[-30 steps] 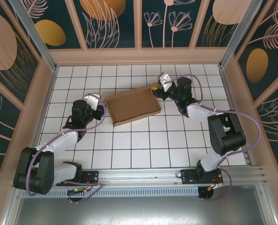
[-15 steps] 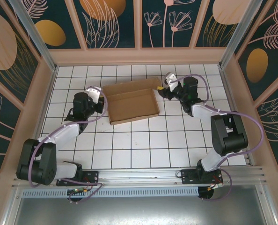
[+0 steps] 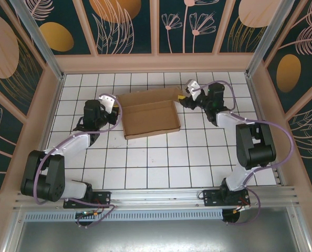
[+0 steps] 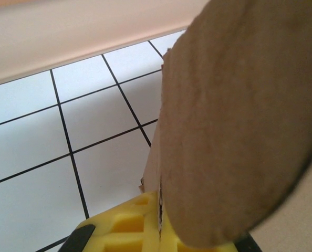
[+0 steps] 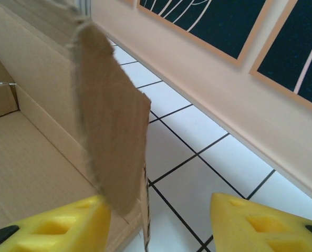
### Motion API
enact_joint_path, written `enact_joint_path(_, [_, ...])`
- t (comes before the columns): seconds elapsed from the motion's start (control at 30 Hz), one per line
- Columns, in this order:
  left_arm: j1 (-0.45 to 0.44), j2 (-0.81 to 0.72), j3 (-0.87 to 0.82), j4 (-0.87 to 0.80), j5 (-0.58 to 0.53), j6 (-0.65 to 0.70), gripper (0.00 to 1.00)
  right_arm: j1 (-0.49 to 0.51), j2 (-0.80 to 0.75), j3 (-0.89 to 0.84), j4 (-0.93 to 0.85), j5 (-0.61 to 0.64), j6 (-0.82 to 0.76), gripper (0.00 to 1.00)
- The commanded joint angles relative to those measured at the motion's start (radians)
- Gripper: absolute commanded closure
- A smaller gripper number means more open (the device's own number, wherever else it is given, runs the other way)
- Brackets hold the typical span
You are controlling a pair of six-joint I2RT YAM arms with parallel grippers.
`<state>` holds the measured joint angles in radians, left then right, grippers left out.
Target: Fold the paper box
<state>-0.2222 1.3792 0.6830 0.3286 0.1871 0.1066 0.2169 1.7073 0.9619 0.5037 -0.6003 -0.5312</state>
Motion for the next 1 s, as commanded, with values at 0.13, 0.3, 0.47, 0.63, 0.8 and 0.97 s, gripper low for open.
enact_joint_path(0.13, [0.004,0.023,0.051,-0.016,0.038,0.018,1.0,0.034,0.105,0.139,-0.126,0.034,-0.038,0.56])
enact_joint_path(0.3, [0.003,0.035,0.064,-0.017,0.04,0.015,1.0,0.073,0.138,0.219,-0.212,0.038,-0.067,0.76])
enact_joint_path(0.47, [0.003,0.035,0.071,-0.01,0.043,-0.021,1.0,0.112,0.144,0.235,-0.254,0.102,-0.06,1.0])
enact_joint_path(0.63, [0.003,0.044,0.073,0.008,0.093,-0.134,1.0,0.174,0.136,0.268,-0.308,0.323,0.114,1.0])
enact_joint_path(0.8, [0.0,0.106,0.151,-0.083,0.092,-0.302,0.96,0.244,0.164,0.368,-0.513,0.44,0.247,1.0])
enact_joint_path(0.97, [-0.003,0.145,0.188,-0.116,0.122,-0.409,0.94,0.276,0.165,0.365,-0.55,0.496,0.439,1.0])
